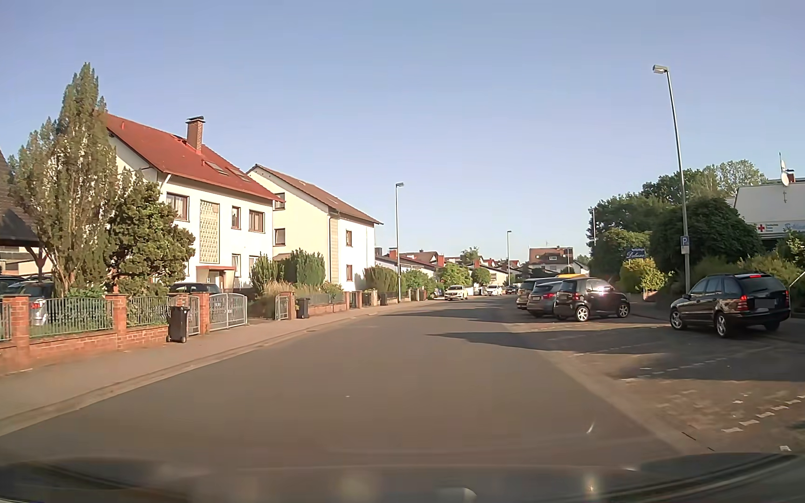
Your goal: Follow the waypoints while adhering to traffic rules and regulations
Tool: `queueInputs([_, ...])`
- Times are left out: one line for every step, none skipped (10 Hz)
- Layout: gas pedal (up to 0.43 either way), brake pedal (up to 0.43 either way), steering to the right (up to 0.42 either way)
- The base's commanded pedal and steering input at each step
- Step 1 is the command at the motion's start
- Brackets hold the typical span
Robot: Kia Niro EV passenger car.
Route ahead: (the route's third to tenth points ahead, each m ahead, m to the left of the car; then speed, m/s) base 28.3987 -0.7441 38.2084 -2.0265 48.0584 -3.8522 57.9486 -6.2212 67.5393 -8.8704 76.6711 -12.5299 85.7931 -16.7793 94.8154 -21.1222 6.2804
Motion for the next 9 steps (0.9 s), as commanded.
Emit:
queueInputs([0.150, 0.000, 0.037])
queueInputs([0.150, 0.000, 0.036])
queueInputs([0.150, 0.000, 0.036])
queueInputs([0.150, 0.000, 0.035])
queueInputs([0.150, 0.000, 0.032])
queueInputs([0.150, 0.000, 0.030])
queueInputs([0.150, 0.000, 0.030])
queueInputs([0.150, 0.000, 0.028])
queueInputs([0.150, 0.000, 0.028])
